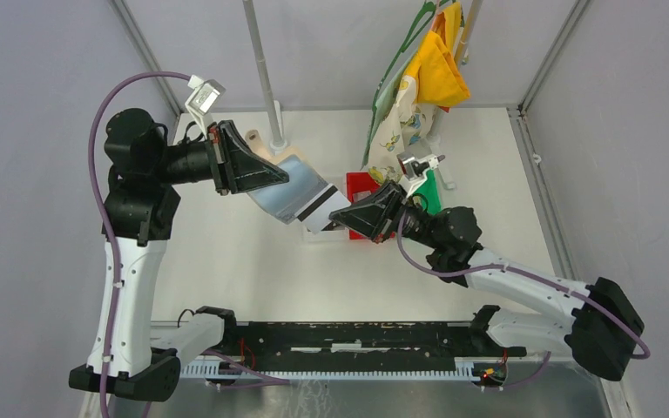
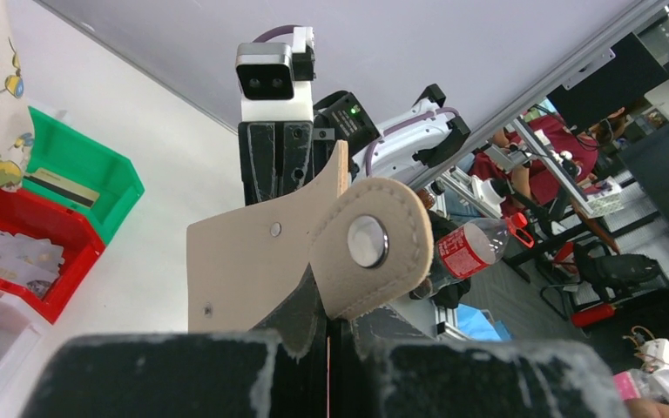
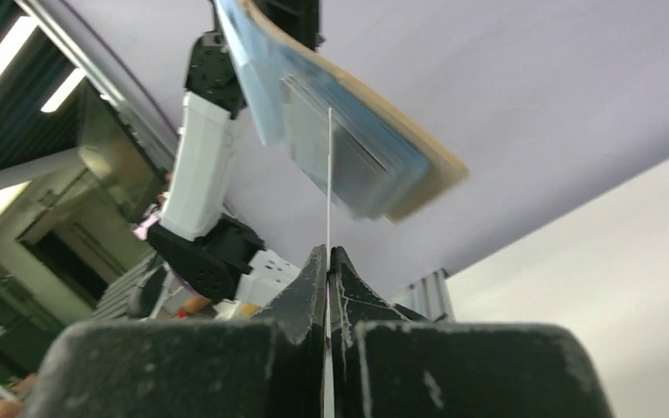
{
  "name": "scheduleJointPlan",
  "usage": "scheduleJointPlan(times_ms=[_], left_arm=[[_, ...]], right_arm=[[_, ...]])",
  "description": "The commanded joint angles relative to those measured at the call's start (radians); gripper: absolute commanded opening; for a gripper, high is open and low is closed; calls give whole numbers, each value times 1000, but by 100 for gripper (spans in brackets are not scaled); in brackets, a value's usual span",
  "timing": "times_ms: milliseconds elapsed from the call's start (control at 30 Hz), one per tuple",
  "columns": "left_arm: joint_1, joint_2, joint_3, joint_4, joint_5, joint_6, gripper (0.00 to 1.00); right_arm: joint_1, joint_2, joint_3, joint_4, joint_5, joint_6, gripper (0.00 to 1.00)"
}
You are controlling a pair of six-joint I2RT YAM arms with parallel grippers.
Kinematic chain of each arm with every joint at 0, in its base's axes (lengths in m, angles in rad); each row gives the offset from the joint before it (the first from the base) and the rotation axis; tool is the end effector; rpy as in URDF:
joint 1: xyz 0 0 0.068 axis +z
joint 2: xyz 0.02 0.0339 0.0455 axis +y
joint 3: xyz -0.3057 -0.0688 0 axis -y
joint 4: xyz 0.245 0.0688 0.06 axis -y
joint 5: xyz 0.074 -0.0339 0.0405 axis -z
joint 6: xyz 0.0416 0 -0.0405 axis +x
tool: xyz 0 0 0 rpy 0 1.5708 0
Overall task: Take the credit cards out of the card holder
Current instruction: Remove the credit card from the card holder, then place the credit card in the storage box.
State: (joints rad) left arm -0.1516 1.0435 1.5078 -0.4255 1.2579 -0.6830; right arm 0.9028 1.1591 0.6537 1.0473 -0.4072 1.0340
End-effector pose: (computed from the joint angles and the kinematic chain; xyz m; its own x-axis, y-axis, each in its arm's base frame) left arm 0.1375 -0.0610 0.5444 -0.5927 -0.1060 -0.7984 0.7893 0.1210 -0.6020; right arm 0.1340 0.1964 0.3854 -0.6367 0.4669 -0.6137 -0.7507 -0.1933 0.6318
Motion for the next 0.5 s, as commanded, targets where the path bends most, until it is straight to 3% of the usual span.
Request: scheduleJointPlan(times_ms=[0, 167, 300, 467], left_arm=[[6, 1, 83, -56, 2, 104, 2], [9, 0, 88, -82, 0, 145, 2], [9, -2, 95, -84, -3, 153, 2], [9, -4, 95, -85, 1, 152, 2]], right_arm=[[-94, -123, 12, -233, -72, -114, 0], [-171, -174, 153, -707, -84, -386, 0], [-190, -93, 311, -1164, 46, -653, 0], [-211, 7, 360, -1326, 231, -805, 0]])
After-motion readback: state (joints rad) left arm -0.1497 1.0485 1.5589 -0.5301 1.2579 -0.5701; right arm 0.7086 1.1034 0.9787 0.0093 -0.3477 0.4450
